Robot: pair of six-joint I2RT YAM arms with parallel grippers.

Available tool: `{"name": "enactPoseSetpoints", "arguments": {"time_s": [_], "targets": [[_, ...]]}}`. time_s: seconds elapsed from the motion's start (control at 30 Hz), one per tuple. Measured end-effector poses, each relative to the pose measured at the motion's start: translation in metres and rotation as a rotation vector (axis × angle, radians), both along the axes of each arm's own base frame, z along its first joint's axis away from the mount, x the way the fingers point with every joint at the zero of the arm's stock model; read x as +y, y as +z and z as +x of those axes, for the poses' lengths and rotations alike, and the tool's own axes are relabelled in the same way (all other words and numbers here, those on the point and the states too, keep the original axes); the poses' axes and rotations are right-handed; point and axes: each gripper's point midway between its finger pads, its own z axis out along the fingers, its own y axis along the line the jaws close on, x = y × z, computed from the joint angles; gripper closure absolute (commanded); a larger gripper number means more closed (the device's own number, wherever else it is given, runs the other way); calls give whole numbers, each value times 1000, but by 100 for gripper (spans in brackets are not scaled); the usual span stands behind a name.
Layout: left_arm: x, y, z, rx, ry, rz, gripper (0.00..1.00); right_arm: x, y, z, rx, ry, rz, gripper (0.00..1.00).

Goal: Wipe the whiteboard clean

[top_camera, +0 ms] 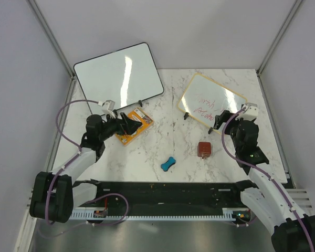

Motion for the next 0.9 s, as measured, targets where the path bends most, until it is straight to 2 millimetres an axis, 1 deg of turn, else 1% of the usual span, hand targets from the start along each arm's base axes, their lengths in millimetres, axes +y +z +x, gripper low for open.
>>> {"name": "enactPoseSetpoints", "arguments": {"time_s": [0.1, 0.2, 0.23, 0.3, 0.33, 0.4, 0.43, 0.47, 0.5, 0.57, 0.67, 0.73, 0.8, 0.87, 0.9], "targets": [[-24, 7, -17, -22, -109, -5, 1, 4, -5, 0, 19, 20, 5, 2], [-49, 17, -33, -47, -215, 22, 5, 8, -10, -1, 32, 45, 8, 2], [-57, 22, -35, -58, -242, 41, 7, 10, -11, -2, 37, 54, 9, 2], [-74, 31, -37, -75, -287, 88, 7, 11, -14, -2, 44, 62, 10, 2], [-81, 33, -37, -79, -296, 113, 7, 12, -15, -2, 48, 65, 10, 2], [-102, 35, -37, -76, -334, 171, 7, 13, -16, -2, 52, 69, 11, 2], [-112, 30, -37, -63, -342, 216, 12, 13, -17, -3, 55, 73, 11, 2], [-118, 25, -38, -51, -351, 245, 14, 14, -17, -3, 55, 77, 12, 2], [-128, 15, -43, -26, -368, 291, 15, 15, -17, -3, 55, 84, 14, 2], [-140, -8, -50, 32, -397, 381, 16, 17, -17, -4, 53, 96, 17, 2], [-155, -51, -68, 117, -438, 544, 20, 20, -19, -5, 53, 113, 22, 2], [-159, -77, -84, 162, -465, 650, 20, 22, -19, -5, 56, 122, 24, 2], [-160, -96, -101, 190, -492, 735, 21, 23, -21, -5, 62, 129, 25, 2], [-157, -107, -113, 208, -508, 793, 21, 24, -24, -5, 71, 132, 24, 2], [-154, -109, -116, 213, -508, 814, 21, 24, -25, -5, 76, 132, 23, 2]]}}
